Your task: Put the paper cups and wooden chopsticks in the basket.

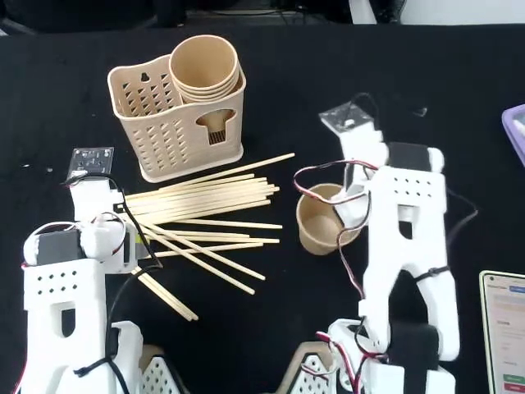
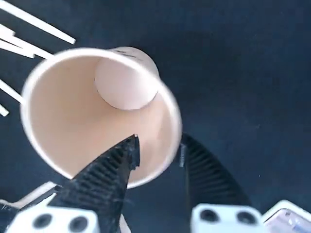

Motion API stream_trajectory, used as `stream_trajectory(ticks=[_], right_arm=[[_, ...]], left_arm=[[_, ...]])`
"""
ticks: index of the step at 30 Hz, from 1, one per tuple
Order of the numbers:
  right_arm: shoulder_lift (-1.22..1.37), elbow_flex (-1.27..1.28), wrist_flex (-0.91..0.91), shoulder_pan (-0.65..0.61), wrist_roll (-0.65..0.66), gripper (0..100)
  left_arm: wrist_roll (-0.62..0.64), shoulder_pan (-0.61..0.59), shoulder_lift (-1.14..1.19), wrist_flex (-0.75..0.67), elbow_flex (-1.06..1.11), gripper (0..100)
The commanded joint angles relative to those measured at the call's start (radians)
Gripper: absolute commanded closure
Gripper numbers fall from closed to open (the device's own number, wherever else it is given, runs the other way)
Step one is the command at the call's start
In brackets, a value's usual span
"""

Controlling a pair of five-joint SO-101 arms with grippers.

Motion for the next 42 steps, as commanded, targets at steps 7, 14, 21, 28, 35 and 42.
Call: stream_trajectory(ticks=[7,14,21,28,35,42], right_arm=[[0.001,-0.033,-0.150,-0.029,-0.061,89.5],[-0.027,-0.056,-0.155,-0.025,-0.061,98.8],[-0.228,-0.074,-0.109,-0.032,-0.060,98.8],[-0.395,-0.128,-0.110,-0.075,-0.074,98.8],[-0.394,-0.556,-0.075,-0.281,-0.244,98.8],[-0.134,-0.924,-0.133,-0.470,-0.345,98.8]], left_arm=[[0.006,-0.013,-0.015,-0.014,-0.059,75],[0.006,-0.013,-0.015,-0.014,-0.059,75],[0.005,-0.012,-0.015,-0.014,-0.061,75],[0.005,-0.012,-0.015,-0.018,-0.061,75],[0.005,-0.013,-0.015,-0.034,-0.054,75],[0.005,-0.012,-0.015,-0.034,-0.050,75]])
